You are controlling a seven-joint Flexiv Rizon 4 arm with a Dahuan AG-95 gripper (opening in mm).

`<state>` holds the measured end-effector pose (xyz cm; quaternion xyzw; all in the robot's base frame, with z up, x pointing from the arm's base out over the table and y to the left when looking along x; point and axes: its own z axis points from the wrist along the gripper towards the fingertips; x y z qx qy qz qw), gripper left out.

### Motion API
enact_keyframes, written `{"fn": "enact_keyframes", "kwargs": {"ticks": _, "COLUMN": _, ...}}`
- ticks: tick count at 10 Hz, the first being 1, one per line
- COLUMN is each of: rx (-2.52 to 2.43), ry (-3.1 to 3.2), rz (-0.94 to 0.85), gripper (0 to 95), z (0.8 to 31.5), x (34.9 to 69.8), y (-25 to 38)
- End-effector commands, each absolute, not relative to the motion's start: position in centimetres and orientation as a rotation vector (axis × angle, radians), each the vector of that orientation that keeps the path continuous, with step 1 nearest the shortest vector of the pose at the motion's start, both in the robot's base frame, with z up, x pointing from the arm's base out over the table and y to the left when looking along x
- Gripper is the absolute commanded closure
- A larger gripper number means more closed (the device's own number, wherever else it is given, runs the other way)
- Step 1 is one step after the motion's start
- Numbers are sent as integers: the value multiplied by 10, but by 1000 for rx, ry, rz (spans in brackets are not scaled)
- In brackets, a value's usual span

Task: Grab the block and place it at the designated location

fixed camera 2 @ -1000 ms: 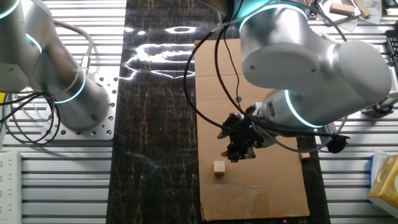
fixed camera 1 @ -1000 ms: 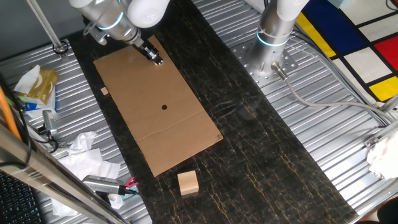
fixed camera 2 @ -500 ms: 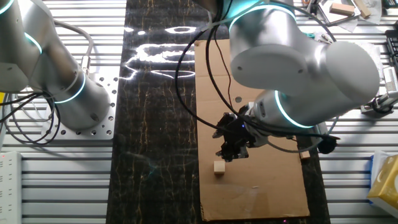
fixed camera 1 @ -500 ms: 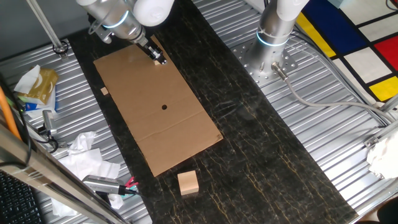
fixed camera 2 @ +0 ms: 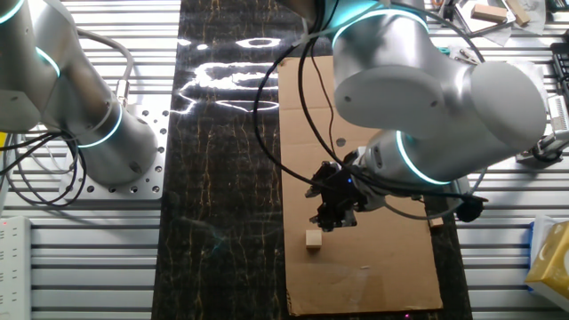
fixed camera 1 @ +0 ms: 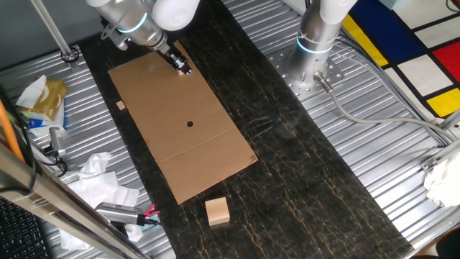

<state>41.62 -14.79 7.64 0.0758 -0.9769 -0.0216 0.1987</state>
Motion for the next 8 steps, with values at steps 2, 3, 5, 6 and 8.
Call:
{"fn": "enact_keyframes", "kwargs": {"ticks": 2, "rx": 195, "ry": -2739, "rz": -75, "gripper": 380, "z": 76, "x": 417, "y": -148}}
{"fn": "enact_keyframes", "kwargs": {"ticks": 3, "rx": 195, "ry": -2738, "rz": -77, "gripper": 380, "z": 76, "x": 417, "y": -148}}
{"fn": "enact_keyframes", "kwargs": {"ticks": 5, "rx": 165, "ry": -2729, "rz": -68, "gripper": 380, "z": 76, "x": 417, "y": -148}}
{"fn": "enact_keyframes", "kwargs": {"ticks": 6, "rx": 137, "ry": -2729, "rz": -54, "gripper": 380, "z": 76, "x": 417, "y": -148}}
{"fn": "enact_keyframes", "kwargs": {"ticks": 8, "rx": 121, "ry": -2729, "rz": -47, "gripper": 380, "z": 76, "x": 417, "y": -148}}
